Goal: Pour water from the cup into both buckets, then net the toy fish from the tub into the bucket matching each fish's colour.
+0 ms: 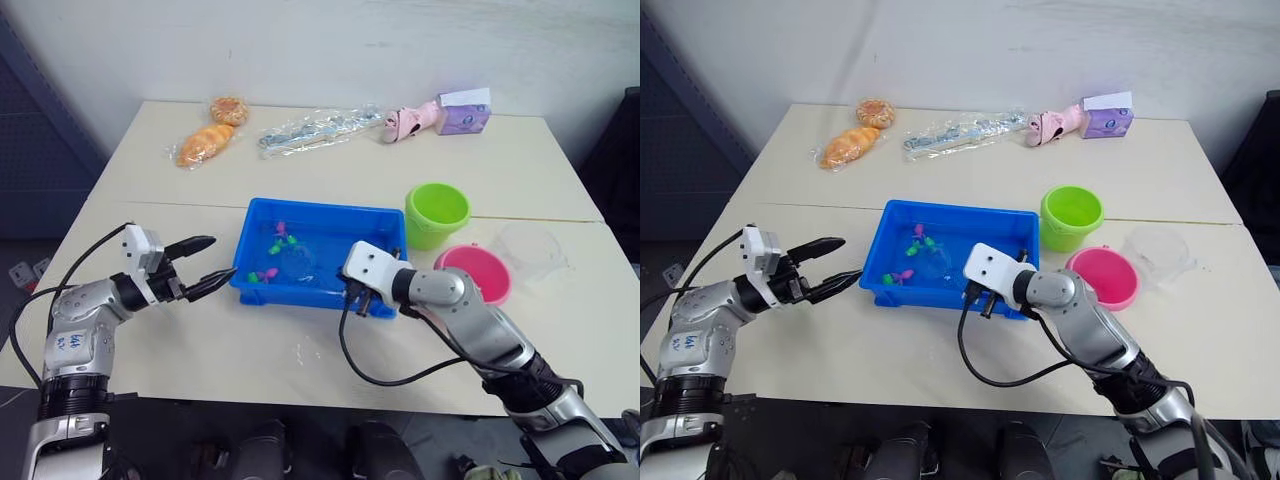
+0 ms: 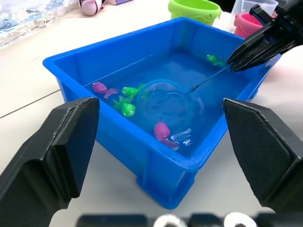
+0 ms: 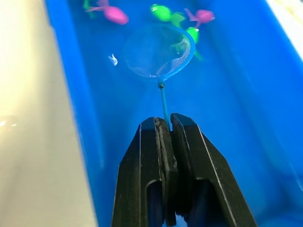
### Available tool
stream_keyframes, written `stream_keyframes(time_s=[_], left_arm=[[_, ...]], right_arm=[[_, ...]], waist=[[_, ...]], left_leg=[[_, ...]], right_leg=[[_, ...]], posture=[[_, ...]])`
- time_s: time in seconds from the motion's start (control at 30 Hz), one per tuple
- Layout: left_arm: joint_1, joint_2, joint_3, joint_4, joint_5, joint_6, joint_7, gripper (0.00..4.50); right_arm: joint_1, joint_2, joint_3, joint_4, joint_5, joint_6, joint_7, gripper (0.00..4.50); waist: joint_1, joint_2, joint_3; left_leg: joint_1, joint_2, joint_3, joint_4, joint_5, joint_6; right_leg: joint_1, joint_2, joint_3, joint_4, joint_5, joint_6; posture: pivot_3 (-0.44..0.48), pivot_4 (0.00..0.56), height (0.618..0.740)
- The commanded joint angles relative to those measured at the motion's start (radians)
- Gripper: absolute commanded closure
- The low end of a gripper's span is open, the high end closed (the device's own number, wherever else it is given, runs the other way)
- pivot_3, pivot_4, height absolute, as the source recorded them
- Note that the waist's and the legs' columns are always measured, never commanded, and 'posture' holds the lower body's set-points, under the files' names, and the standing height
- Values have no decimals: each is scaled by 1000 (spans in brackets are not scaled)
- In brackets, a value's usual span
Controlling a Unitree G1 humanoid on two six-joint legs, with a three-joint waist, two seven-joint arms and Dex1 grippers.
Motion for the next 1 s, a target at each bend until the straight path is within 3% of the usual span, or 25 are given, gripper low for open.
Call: stream_keyframes(time_s=[0.03, 0.37, 0.77, 1.0], left_arm=[[8, 33, 5, -19, 0, -21, -31, 56], [7, 57, 5, 0, 11, -44, -50, 56], [10, 56, 0, 9, 14, -49, -49, 56], [3, 56, -4, 15, 15, -49, -52, 56]], right_arm=[[-45, 36, 12, 12, 3, 12, 23, 4500], [-74, 119, -45, 51, 63, 109, 30, 4500], [-42, 108, -174, -56, 209, 291, 44, 4500], [-43, 49, -125, -69, 191, 266, 31, 4500]], waist=[[1, 0, 0], [1, 0, 0], [1, 0, 0], [1, 0, 0]], left_leg=[[0, 0, 0, 0, 0, 0], [0, 0, 0, -1, 0, 0], [0, 0, 0, -2, 0, 0], [0, 0, 0, -2, -1, 1]], right_leg=[[0, 0, 0, 0, 0, 0], [0, -1, 0, 0, 0, 0], [-1, -1, 0, 0, 0, 0], [-1, -1, 0, 0, 0, 0]], posture=[[0, 150, 740], [0, 150, 740], [0, 150, 740], [0, 150, 740]])
